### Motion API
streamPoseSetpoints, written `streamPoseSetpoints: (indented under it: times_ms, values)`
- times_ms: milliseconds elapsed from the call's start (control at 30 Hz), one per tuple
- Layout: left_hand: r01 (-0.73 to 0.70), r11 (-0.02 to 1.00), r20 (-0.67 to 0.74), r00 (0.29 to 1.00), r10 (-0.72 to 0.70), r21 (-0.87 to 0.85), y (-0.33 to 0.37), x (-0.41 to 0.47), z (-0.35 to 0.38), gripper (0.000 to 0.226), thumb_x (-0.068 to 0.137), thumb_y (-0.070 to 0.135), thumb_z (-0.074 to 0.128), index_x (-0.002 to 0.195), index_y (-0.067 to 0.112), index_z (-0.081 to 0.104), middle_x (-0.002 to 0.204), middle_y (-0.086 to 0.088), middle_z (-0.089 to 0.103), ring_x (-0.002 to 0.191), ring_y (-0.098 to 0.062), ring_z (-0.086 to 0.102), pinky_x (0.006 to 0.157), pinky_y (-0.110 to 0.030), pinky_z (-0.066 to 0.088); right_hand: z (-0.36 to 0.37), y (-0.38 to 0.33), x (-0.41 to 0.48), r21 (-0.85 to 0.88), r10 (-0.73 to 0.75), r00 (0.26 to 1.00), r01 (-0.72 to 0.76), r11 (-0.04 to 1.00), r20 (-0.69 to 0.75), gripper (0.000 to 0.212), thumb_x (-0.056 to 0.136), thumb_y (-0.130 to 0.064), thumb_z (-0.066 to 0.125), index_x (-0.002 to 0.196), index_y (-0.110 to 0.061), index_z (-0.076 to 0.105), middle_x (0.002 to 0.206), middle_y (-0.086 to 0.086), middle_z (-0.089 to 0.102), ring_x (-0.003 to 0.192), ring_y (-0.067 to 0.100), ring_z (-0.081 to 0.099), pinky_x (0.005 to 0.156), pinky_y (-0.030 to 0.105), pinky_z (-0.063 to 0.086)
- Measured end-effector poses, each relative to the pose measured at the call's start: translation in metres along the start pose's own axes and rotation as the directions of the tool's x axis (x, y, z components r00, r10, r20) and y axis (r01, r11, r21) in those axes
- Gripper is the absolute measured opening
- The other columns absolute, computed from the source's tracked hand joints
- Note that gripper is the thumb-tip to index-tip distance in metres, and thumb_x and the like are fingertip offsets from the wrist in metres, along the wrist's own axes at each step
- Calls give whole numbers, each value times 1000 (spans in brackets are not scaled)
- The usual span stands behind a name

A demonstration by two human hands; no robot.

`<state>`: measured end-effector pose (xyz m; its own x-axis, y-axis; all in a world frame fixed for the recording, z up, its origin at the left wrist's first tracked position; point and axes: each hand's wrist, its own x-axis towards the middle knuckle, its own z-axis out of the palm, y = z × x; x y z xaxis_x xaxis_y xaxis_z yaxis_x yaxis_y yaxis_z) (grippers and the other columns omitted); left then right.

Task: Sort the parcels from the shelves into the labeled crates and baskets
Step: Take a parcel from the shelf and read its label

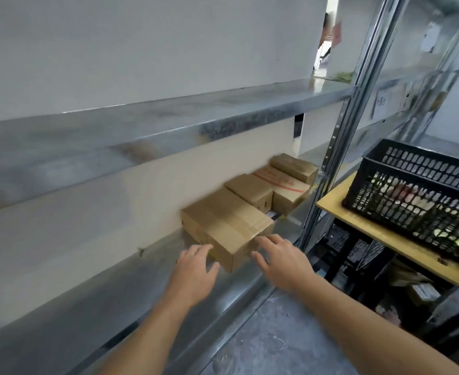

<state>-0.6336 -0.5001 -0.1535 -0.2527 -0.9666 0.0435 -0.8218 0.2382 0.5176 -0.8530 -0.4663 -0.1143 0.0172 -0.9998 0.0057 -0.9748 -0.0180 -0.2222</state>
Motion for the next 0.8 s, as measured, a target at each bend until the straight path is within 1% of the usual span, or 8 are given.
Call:
streamPoseSetpoints:
  times_ms: [67, 200, 333, 400, 467, 533, 633, 800]
  values:
    - [26, 998, -22, 999, -27, -57, 2, 23, 8, 48, 96, 34, 53, 141, 18, 47, 144, -4, 45, 129, -24, 41, 110, -36, 32, 5, 5, 20, 69, 27, 1000, -27, 997, 3, 48, 105, -50, 38, 149, -30, 40, 147, 1, 46, 129, 27, 49, 100, 44, 49]
    - [97, 988, -63, 992, -105, -116, 10, 47, 24, 48, 94, 32, 56, 138, 17, 50, 145, -7, 41, 131, -30, 39, 110, -44, 34, 24, 16, 48, 168, 62, 998, -60, 984, -9, 42, 105, -45, 44, 143, -27, 46, 151, 6, 41, 131, 33, 45, 103, 47, 46]
    - [170, 978, -64, 982, -179, -125, 15, 61, 36, 46, 95, 35, 55, 138, 20, 49, 155, -5, 28, 141, -28, 27, 116, -44, 28, 32, 35, 83, 286, 152, 988, -150, 946, 15, 49, 104, -48, 43, 150, -29, 38, 159, 11, 29, 142, 35, 33, 111, 54, 37]
    - [205, 965, -86, 972, -221, -161, 19, 65, 41, 44, 96, 38, 55, 137, 23, 49, 158, -4, 23, 144, -26, 22, 117, -42, 26, 37, 47, 100, 354, 151, 988, -151, 923, 28, 53, 104, -50, 43, 153, -30, 35, 162, 12, 25, 145, 36, 29, 113, 57, 34]
    - [242, 946, -113, 956, -271, -217, 22, 69, 47, 45, 96, 39, 55, 138, 25, 47, 159, -4, 19, 146, -24, 19, 118, -40, 23, 41, 58, 117, 427, 103, 992, -122, 896, 67, 54, 103, -50, 45, 153, -32, 36, 162, 12, 26, 145, 36, 31, 115, 55, 35]
    - [307, 909, -144, 923, -356, -283, 25, 69, 52, 55, 95, 42, 56, 145, 24, 40, 160, -6, 18, 147, -24, 18, 119, -41, 21, 42, 68, 130, 498, 42, 992, -95, 862, 117, 51, 104, -48, 47, 152, -31, 39, 157, 10, 35, 140, 31, 39, 112, 45, 38]
    - [397, 839, -209, 844, -493, -373, 37, 71, 59, 67, 94, 42, 58, 151, 23, 29, 158, -9, 25, 145, -25, 25, 117, -38, 23, 39, 84, 143, 549, -67, 982, -42, 834, 176, 52, 103, -47, 49, 152, -30, 42, 149, 7, 44, 132, 23, 47, 103, 29, 35]
    - [469, 720, -212, 743, -635, -512, 68, 71, 71, 62, 99, 38, 53, 154, 31, 25, 159, 1, 29, 144, -20, 31, 117, -39, 28, 37, 104, 160, 643, -211, 949, 11, 766, 235, 54, 100, -49, 56, 151, -35, 44, 152, 2, 48, 140, 20, 43, 114, 38, 36]
